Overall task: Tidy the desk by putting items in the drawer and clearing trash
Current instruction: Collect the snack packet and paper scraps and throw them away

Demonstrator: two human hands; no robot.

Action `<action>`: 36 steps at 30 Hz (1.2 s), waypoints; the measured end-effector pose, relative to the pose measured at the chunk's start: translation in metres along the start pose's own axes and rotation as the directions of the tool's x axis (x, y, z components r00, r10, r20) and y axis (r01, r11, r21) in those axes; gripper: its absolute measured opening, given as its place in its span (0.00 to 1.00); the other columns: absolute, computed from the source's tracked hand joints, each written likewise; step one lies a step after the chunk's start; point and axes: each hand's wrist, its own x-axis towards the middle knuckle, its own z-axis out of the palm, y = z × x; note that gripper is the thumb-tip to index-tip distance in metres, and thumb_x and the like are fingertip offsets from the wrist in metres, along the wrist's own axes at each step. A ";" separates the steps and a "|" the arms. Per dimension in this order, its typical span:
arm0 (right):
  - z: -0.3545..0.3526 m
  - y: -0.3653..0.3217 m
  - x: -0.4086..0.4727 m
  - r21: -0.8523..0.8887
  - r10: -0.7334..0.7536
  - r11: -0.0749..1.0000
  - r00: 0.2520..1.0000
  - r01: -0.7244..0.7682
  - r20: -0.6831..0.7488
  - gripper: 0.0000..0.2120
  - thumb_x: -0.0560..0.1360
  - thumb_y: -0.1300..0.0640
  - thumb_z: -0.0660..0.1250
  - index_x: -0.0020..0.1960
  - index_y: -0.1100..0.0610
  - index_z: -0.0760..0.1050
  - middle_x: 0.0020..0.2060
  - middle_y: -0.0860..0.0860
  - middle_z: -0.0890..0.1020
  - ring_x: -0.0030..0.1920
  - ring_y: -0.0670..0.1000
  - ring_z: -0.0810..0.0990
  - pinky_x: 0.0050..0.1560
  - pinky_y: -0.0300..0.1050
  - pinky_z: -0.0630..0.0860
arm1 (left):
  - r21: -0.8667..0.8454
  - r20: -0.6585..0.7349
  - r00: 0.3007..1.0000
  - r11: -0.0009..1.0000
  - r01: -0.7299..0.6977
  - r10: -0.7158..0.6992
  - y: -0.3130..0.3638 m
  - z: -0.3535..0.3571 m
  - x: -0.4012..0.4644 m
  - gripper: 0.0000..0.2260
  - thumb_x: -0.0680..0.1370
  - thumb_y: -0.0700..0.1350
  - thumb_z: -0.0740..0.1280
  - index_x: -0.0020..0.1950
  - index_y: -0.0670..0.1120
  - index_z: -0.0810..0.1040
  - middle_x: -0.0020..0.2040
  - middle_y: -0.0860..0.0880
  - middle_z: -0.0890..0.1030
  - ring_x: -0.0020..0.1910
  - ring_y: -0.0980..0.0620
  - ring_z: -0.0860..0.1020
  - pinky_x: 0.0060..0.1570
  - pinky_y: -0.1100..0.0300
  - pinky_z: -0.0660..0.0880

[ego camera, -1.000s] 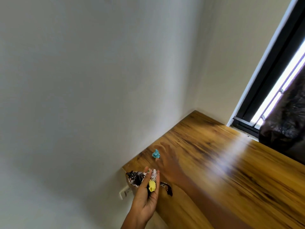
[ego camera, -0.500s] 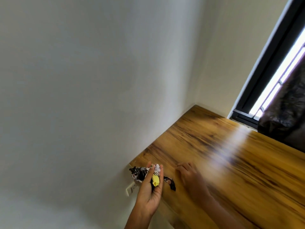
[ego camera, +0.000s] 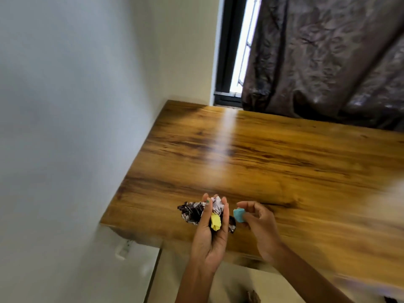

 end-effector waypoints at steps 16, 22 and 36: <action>-0.168 0.022 -0.074 0.566 0.190 0.805 0.981 -0.177 0.037 0.15 0.77 0.65 0.55 0.46 0.62 0.81 0.36 0.59 0.84 0.33 0.53 0.84 0.29 0.41 0.78 | 0.623 -0.018 1.000 0.782 0.007 0.006 -0.206 -0.025 -0.042 0.11 0.76 0.41 0.66 0.57 0.48 0.79 0.47 0.43 0.82 0.41 0.51 0.81 0.30 0.64 0.79; -0.266 0.065 -0.141 0.672 0.215 0.733 0.973 -0.103 -0.085 0.14 0.76 0.63 0.56 0.44 0.62 0.81 0.42 0.61 0.84 0.40 0.55 0.83 0.39 0.45 0.80 | 0.830 -0.026 0.999 0.558 0.001 0.036 -0.314 -0.074 -0.069 0.10 0.76 0.42 0.68 0.57 0.48 0.79 0.51 0.45 0.83 0.47 0.51 0.81 0.33 0.62 0.79; -0.463 0.160 -0.247 0.894 0.447 0.397 0.806 0.209 -0.387 0.15 0.80 0.55 0.54 0.46 0.60 0.77 0.35 0.53 0.82 0.43 0.51 0.79 0.48 0.43 0.71 | 0.932 0.217 0.939 -0.231 -0.281 -0.267 -0.557 -0.174 -0.112 0.05 0.76 0.46 0.64 0.51 0.54 0.76 0.45 0.54 0.82 0.46 0.57 0.81 0.47 0.64 0.77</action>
